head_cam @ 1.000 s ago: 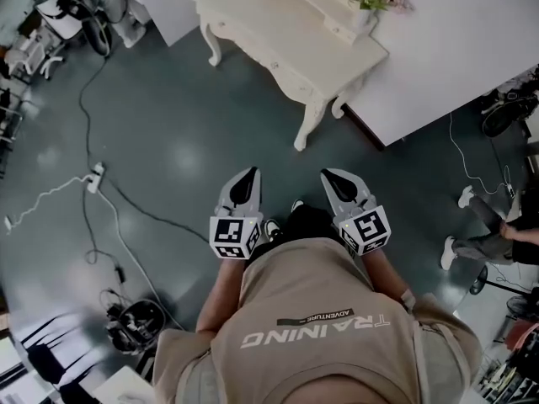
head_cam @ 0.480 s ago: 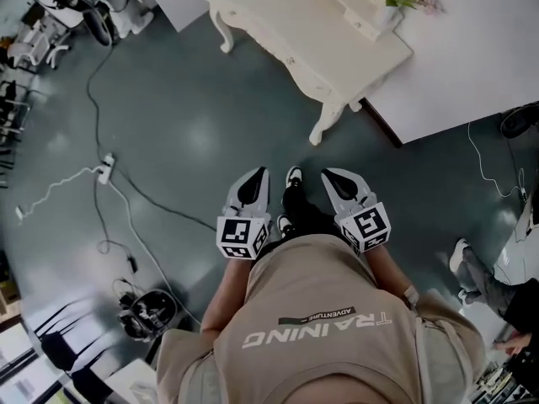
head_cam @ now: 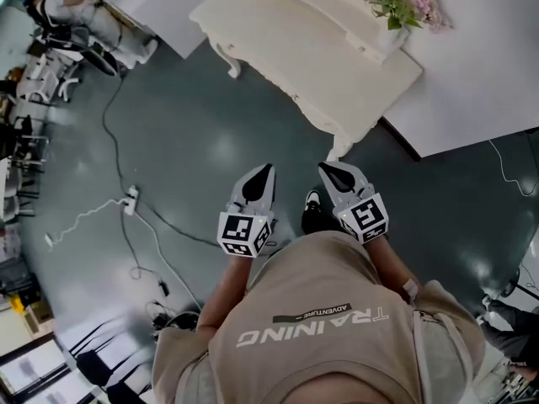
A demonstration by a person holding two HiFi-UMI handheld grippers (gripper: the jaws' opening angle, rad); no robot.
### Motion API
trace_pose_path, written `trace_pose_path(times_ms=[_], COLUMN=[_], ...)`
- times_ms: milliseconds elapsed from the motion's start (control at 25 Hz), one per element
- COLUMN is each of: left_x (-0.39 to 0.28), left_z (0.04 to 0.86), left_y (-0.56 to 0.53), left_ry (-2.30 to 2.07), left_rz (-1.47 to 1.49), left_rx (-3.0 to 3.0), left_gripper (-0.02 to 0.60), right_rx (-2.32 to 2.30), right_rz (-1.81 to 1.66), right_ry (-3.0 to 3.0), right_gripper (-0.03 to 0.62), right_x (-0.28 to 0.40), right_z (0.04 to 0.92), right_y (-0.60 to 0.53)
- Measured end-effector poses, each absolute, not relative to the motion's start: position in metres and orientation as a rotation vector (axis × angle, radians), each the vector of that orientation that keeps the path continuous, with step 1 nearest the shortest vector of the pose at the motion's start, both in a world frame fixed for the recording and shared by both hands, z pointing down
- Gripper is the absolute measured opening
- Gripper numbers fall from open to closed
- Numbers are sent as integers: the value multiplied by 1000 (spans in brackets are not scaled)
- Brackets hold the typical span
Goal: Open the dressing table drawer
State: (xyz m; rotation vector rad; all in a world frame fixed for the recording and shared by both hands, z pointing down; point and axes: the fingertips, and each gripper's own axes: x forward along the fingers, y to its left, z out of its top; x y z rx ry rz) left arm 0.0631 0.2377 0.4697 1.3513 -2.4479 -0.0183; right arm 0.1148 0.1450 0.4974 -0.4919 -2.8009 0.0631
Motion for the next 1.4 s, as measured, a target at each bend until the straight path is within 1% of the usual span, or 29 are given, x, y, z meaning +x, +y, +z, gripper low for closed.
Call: trace_pose_path(times_ms=[320,600,880,1120,1320,1400], left_x=[4,-25,-78,-133,-170,-180], left_z=[460,469,488,475,470,469], left_y=[221,209,202,195,192,191], left_ry=[-2460,-2439,-2381,-2350,-2323,-2292], left_rz=[-52,-44,-97,-25,73,74], left_rx=[1270,1302,1380,1552,1687,1735], left_gripper=[18,18,18,18,18,18], right_rx=[-473,-444,-334,-172,-54,-8], right_rz=[74,102,72,77,-114,-85], right_ry=[-2832,-2763,-2760,-2802,-2810,-2820], right_gripper=[2,2,2,2,2,2], right_x=[51,34,-5,-55,-91,-99], right_z=[488,506,506,487,475,473], right_y=[105,97,95,96,106,109])
